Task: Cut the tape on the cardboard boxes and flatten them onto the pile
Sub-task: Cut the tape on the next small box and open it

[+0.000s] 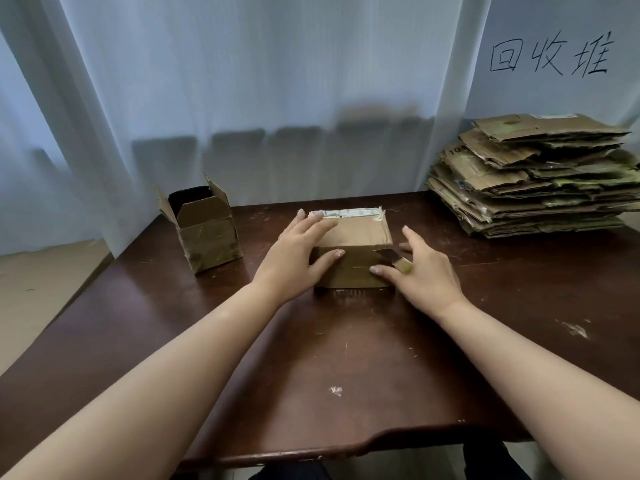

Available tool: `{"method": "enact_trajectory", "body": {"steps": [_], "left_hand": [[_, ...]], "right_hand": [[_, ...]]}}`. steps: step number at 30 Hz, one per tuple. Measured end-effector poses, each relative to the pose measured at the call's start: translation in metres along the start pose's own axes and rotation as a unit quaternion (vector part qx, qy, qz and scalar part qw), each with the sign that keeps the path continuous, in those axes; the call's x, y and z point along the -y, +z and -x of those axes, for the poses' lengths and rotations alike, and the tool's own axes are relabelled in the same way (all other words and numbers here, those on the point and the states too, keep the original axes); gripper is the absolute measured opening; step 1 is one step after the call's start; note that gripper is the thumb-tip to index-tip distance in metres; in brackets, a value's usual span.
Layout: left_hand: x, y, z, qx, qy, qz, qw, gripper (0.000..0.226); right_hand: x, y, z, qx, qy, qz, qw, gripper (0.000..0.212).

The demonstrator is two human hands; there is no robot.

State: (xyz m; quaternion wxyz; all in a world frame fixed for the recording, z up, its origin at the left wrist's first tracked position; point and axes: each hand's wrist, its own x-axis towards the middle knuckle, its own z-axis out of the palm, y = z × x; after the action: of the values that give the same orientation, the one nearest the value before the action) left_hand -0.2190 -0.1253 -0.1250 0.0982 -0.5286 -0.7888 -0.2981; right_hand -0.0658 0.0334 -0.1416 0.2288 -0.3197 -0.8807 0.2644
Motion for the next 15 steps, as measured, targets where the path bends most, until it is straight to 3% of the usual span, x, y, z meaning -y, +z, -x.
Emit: {"method": "enact_trajectory", "body": {"steps": [3,6,8,10,12,15], "left_hand": [[-0.001,0.006,-0.005,-0.015,-0.006,0.017,1.0,0.038],[-0.011,0.001,-0.014,-0.08,-0.019,0.038,0.996,0.03],[-0.015,-0.005,-0.019,-0.101,-0.052,0.065,0.991,0.025],[-0.017,-0.009,-0.022,-0.111,-0.06,0.063,0.99,0.024],[-0.019,-0.011,-0.022,-0.113,-0.071,0.05,0.99,0.026],[-0.018,-0.012,-0.023,-0.109,-0.095,0.038,0.989,0.028]], "right_hand": [[-0.001,0.003,0.004,0.013,0.011,-0.036,0.999,0.077],[0.006,0.001,0.002,-0.015,-0.02,-0.163,0.986,0.06],[0.011,-0.002,-0.004,-0.006,-0.018,-0.301,0.954,0.064],[0.015,-0.003,-0.007,0.016,-0.016,-0.398,0.917,0.05],[0.021,-0.008,-0.004,0.016,-0.012,-0.389,0.921,0.023],[0.029,-0.008,-0.004,0.007,0.023,-0.386,0.922,0.022]]}}
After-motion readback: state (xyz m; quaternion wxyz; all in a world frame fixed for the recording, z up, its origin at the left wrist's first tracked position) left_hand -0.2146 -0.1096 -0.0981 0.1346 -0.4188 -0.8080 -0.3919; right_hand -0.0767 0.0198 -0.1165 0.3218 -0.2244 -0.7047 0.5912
